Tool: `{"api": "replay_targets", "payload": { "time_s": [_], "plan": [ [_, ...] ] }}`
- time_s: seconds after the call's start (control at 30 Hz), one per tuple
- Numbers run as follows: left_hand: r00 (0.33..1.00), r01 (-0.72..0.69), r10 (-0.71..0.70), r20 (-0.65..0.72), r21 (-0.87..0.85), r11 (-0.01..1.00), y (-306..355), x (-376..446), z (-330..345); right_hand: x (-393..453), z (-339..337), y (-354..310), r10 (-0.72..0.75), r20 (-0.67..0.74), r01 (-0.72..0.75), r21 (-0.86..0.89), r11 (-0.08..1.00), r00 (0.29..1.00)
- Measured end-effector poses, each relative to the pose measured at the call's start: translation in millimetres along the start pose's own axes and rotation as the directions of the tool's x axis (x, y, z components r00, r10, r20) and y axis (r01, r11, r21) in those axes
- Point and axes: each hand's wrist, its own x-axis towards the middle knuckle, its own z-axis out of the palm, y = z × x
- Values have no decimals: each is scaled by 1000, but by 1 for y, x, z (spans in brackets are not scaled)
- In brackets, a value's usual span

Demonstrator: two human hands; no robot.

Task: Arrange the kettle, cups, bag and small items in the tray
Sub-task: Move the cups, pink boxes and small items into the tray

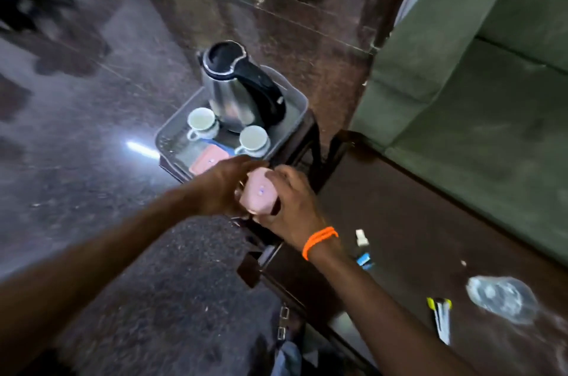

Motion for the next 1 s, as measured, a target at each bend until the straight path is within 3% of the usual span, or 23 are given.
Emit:
{"api": "replay_targets", "payload": {
  "time_s": [0.2,0.57,0.77,1.0],
  "plan": [
    [983,182,-183,-5,117,976,-108,2,-86,108,75,-61,-17,50,14,70,997,999],
    [951,300,-307,45,120,946,-198,25,-87,175,161,-64,128,182,-146,91,985,975],
    [957,287,-282,-64,71,955,-207,29,-79,179,166,-54,69,78,-44,-281,959,995],
    [920,338,-301,-251,120,934,-196,26,-46,173,156,-52,77,151,-18,-361,933,986]
  ]
}}
